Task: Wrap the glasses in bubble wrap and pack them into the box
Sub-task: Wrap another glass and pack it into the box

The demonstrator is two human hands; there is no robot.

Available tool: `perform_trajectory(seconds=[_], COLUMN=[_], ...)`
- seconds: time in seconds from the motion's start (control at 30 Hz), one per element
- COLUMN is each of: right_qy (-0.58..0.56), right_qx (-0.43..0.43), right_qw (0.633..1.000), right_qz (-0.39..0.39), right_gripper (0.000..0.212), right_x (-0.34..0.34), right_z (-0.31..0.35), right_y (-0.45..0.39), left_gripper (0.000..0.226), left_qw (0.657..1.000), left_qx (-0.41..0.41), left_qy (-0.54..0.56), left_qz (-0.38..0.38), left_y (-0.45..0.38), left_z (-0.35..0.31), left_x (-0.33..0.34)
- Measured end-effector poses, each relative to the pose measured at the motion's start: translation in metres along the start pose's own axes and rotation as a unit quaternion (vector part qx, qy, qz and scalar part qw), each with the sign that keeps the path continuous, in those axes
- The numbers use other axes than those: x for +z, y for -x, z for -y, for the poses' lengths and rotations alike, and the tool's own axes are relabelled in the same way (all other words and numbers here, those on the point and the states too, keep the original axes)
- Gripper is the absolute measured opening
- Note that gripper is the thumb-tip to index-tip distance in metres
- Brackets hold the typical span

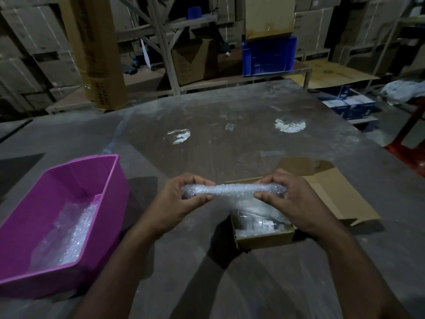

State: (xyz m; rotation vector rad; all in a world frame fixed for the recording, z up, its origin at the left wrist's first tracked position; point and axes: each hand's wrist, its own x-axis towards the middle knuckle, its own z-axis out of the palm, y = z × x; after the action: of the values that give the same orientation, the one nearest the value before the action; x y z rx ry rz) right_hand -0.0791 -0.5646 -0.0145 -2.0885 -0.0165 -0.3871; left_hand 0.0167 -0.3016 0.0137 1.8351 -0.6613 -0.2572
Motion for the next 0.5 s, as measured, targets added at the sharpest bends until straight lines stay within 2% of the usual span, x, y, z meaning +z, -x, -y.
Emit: perform_trajectory(seconds=[0.13,0.23,0.33,0.43,0.5], right_qy=[0.062,0.058,0.033,0.08,0.102], right_qx=[-0.012,-0.005,0.004,-0.026,-0.039], right_qw=[0.998,0.998,0.999,0.996,0.994], right_qz=[0.002,0.006,0.012,0.012,0.024], right_gripper=[0.032,0.029,0.04,0.038,0.048], right_x=[-0.003,-0.004,-0.007,-0.007,-0.006], right_z=[-0.006,-0.006,-0.003,0.003,0.009], right_y=[-0.001,-0.001,0.0,0.001,0.001], left_gripper=[0.013,0.015,0.024,0.015,0.012], left_qw=[0.996,0.998,0.999,0.999,0.999], left_qx=[0.03,0.028,0.022,0.026,0.025], left_qy=[-0.082,-0.056,-0.029,-0.027,-0.026], left_qz=[-0.017,-0.009,-0.006,-0.016,-0.022], left_y=[-0.004,-0.005,-0.007,-0.007,-0.007], left_z=[0.007,0.005,0.004,0.004,0.003], left_x=[-0.003,-0.002,-0.002,-0.003,-0.003])
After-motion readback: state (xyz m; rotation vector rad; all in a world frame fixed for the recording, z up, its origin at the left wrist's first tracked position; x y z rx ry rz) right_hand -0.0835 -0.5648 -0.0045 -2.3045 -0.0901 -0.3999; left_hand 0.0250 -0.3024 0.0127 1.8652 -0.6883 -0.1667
